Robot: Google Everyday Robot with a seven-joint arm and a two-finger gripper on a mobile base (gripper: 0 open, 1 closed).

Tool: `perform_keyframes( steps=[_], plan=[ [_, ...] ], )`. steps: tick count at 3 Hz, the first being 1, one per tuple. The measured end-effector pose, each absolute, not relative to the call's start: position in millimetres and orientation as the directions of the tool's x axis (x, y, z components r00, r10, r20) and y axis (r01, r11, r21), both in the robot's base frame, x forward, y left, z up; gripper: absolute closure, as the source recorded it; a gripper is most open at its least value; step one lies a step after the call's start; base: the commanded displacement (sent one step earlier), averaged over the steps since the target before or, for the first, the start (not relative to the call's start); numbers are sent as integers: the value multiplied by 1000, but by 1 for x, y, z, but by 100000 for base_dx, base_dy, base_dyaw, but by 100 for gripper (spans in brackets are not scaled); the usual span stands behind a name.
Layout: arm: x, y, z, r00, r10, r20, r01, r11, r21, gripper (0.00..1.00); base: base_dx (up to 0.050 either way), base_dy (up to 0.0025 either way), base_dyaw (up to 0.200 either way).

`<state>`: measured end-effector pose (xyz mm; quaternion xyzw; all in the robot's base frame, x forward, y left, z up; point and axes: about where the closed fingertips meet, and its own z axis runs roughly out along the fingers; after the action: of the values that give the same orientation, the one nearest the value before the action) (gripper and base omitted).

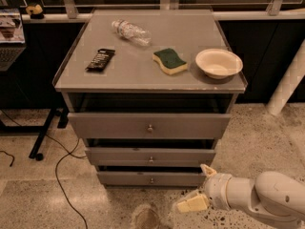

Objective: Open bottom drawer

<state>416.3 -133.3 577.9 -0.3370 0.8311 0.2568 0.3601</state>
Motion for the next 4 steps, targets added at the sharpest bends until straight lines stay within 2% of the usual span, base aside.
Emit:
perform_keyframes(
  steps=[2, 4],
  plan=[
    [422, -146, 534, -532, -266, -804, -668, 715, 205, 0, 0, 0, 0],
    [443, -158, 431, -586, -113, -803, -570, 761, 309, 0, 0, 0, 0]
  ],
)
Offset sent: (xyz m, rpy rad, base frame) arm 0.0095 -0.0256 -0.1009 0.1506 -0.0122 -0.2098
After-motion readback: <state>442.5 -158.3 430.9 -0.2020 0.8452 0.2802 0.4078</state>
